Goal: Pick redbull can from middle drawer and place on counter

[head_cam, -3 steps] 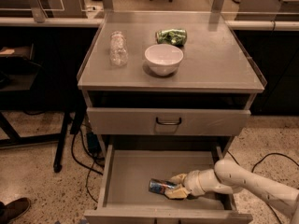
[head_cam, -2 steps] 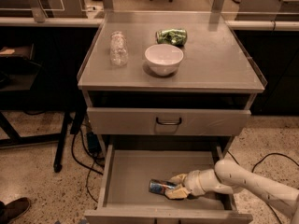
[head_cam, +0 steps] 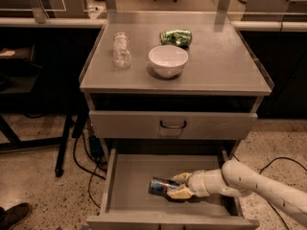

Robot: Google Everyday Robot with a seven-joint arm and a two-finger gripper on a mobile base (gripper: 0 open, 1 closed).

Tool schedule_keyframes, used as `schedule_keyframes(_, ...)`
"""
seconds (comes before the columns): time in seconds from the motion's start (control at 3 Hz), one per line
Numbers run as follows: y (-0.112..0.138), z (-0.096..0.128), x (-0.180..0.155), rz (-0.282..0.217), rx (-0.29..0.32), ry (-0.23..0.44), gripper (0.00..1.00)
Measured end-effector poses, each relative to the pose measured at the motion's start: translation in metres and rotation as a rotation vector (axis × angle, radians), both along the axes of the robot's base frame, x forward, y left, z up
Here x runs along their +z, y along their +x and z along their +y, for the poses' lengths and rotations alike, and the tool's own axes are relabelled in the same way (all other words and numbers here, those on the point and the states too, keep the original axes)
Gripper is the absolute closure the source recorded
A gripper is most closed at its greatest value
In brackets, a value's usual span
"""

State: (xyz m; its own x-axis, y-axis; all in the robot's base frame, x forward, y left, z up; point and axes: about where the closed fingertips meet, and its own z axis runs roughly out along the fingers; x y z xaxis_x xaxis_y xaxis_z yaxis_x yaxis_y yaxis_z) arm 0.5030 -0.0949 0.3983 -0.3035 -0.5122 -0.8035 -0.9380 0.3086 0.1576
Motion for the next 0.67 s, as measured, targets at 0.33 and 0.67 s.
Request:
schedule_keyframes(0.33, -0.004, 0.0, 0.031, 0.001, 0.001, -0.014, 1.0)
schedule_keyframes(0.67, -0.007, -0.008, 0.069, -0.007, 0.003, -0.047, 1.0)
